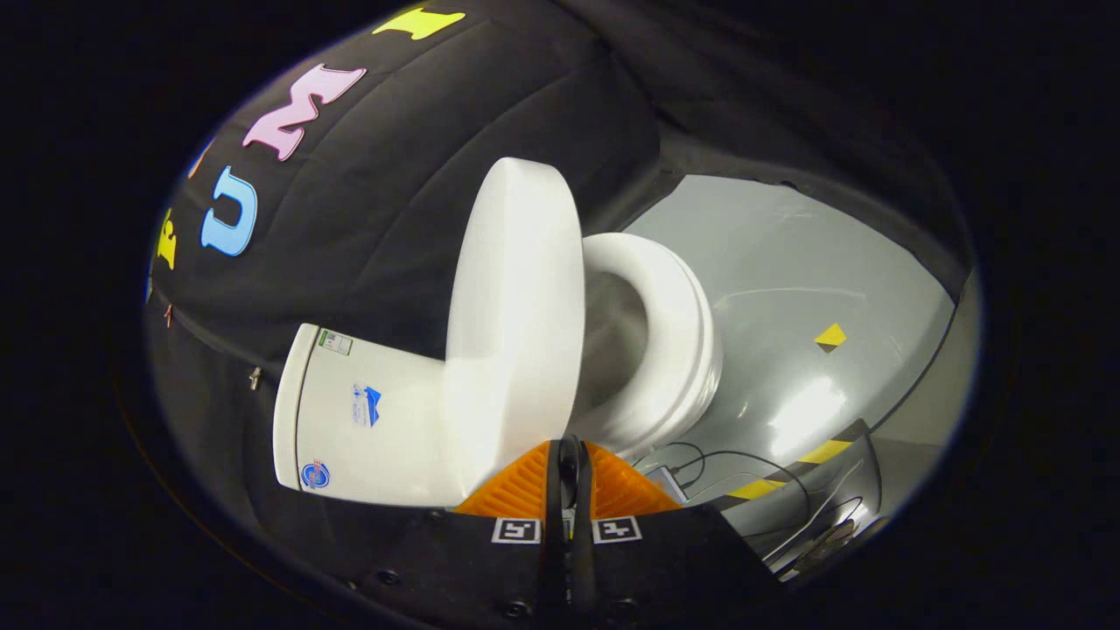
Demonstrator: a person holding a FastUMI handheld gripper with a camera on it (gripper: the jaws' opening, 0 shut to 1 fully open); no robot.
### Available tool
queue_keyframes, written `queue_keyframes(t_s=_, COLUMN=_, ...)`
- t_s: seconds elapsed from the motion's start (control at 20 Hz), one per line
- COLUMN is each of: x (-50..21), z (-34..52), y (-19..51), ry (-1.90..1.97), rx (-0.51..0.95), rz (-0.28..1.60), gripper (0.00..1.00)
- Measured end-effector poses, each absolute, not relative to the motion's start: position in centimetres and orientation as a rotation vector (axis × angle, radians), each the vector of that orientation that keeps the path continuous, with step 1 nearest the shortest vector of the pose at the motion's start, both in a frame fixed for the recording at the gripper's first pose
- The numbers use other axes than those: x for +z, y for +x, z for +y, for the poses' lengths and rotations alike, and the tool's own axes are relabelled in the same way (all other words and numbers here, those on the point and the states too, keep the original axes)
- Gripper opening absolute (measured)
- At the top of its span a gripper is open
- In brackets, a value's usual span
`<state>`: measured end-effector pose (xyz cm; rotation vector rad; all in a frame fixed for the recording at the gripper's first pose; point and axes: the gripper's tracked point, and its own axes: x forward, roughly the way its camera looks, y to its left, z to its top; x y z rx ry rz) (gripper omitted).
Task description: Open the toilet lid.
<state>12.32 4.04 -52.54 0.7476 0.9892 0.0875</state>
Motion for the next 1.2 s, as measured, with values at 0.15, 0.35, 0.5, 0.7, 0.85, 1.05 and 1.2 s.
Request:
queue_keyframes(t_s=0.15, x=-50.4, z=5.0, y=12.3, ry=0.684, rx=0.075, rz=0.984, gripper=0.06)
queue_keyframes(t_s=0.35, x=-47.4, z=6.8, y=12.5, ry=0.593, rx=0.071, rz=0.969, gripper=0.05)
queue_keyframes(t_s=0.5, x=-45.4, z=7.8, y=12.4, ry=0.532, rx=0.037, rz=0.951, gripper=0.05)
queue_keyframes(t_s=0.7, x=-43.1, z=9.9, y=12.3, ry=0.511, rx=0.017, rz=0.924, gripper=0.05)
queue_keyframes(t_s=0.85, x=-41.6, z=11.4, y=12.2, ry=0.451, rx=0.007, rz=0.900, gripper=0.06)
queue_keyframes(t_s=1.05, x=-39.3, z=14.0, y=12.0, ry=0.373, rx=-0.003, rz=0.851, gripper=0.06)
queue_keyframes(t_s=1.2, x=-37.7, z=16.2, y=11.8, ry=0.289, rx=-0.015, rz=0.810, gripper=0.05)
